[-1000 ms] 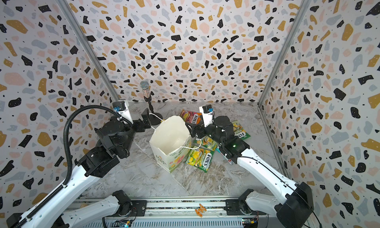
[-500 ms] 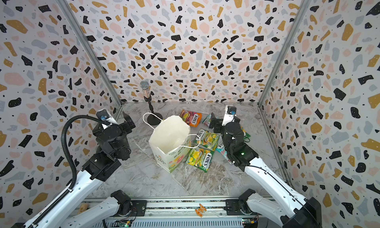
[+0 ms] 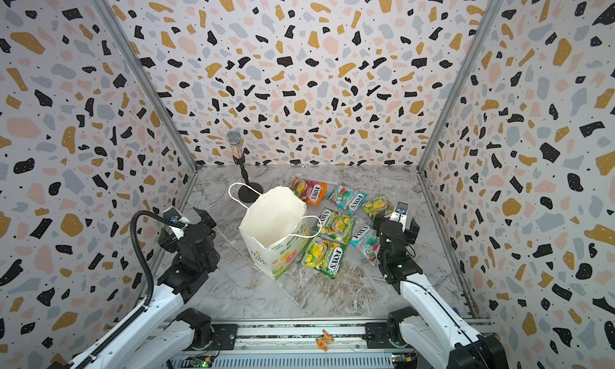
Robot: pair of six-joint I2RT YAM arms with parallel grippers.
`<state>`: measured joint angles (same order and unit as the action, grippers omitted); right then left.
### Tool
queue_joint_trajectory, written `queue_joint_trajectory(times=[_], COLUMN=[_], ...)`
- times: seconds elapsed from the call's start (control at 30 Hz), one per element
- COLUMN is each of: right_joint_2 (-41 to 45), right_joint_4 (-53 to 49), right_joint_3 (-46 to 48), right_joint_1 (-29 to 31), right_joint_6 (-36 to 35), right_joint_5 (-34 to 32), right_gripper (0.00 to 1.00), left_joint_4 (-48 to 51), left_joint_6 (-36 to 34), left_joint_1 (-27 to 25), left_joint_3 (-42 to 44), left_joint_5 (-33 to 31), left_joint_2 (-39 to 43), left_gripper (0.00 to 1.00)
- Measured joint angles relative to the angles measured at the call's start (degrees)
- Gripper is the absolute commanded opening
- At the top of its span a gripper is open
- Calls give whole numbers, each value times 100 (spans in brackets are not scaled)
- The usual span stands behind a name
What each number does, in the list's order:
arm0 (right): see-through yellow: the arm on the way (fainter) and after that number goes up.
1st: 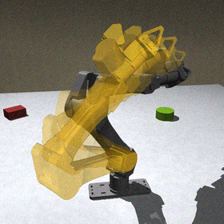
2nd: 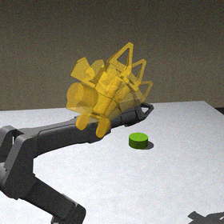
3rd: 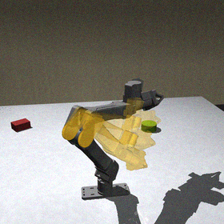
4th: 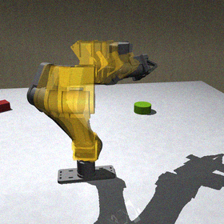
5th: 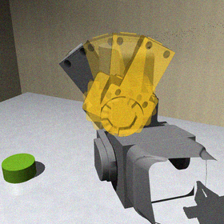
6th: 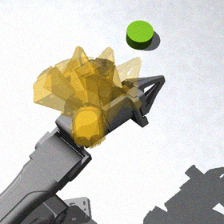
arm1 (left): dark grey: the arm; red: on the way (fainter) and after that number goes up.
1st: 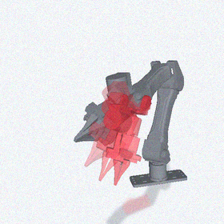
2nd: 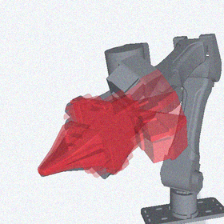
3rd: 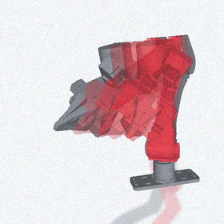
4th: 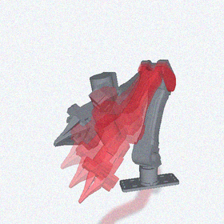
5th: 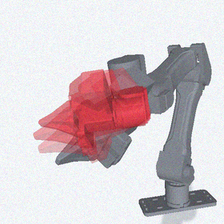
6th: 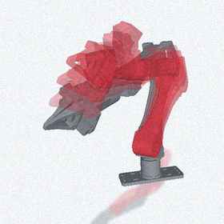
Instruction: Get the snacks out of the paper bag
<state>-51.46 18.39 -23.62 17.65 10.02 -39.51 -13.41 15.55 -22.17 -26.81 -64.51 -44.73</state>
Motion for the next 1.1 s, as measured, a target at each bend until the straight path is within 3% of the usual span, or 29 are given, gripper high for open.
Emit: queue_joint_trajectory(times=[0.2, 0.4, 0.77, 1.1], right_joint_2=[-122, -848, -1790, -2323], right_joint_4=[1224, 2374, 3735, 4463], right_joint_3=[732, 1261, 1451, 1458], right_joint_1=[-157, -181, -271, -595], right_joint_6=[-278, -505, -933, -1104], right_joint_5=[-35, -46, 39, 717], right_gripper=[97, 98, 99, 100], left_joint_4=[-1296, -2465, -3613, -4894], left_joint_6=[-323, -715, -1213, -1364], left_joint_1=[129, 267, 525, 1325], left_joint_3=[964, 1665, 1766, 2111], left_joint_5=[323, 638, 1349, 2817], left_joint_2=[-131, -608, -1965, -2573], left_gripper=[100, 100, 100, 100])
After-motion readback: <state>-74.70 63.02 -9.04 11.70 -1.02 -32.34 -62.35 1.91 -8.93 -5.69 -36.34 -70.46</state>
